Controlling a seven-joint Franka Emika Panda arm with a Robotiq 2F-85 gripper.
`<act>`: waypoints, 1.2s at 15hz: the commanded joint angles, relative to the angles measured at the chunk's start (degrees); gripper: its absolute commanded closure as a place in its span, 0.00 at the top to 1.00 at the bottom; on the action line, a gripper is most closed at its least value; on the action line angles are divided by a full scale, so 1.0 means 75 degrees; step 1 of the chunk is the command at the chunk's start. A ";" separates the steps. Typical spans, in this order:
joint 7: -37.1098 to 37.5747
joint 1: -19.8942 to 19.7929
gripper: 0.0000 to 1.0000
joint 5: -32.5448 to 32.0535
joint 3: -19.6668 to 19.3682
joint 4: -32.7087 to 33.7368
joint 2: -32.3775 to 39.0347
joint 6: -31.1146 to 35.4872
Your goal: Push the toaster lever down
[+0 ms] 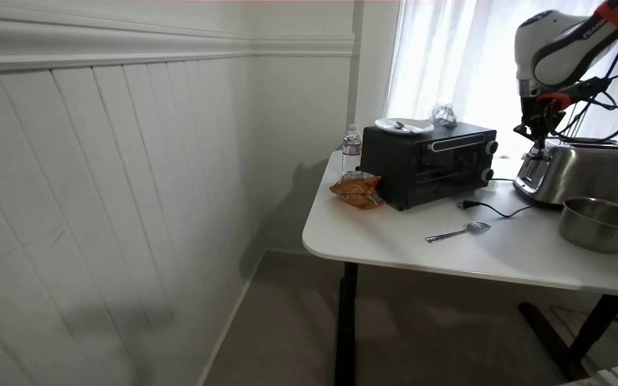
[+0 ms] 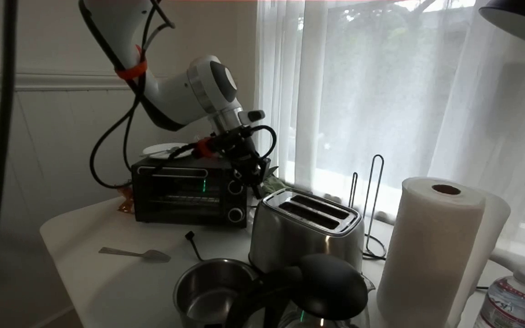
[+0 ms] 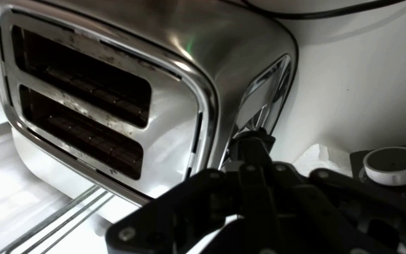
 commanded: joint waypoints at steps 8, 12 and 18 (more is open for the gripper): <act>-0.1364 -0.0455 0.68 0.3589 0.0442 0.0644 -0.2263 -0.3596; -0.2158 -0.0691 0.95 0.4569 0.0368 0.0498 -0.3336 -0.4236; -0.3159 -0.0795 1.00 0.5245 0.0323 0.0199 -0.4677 -0.4517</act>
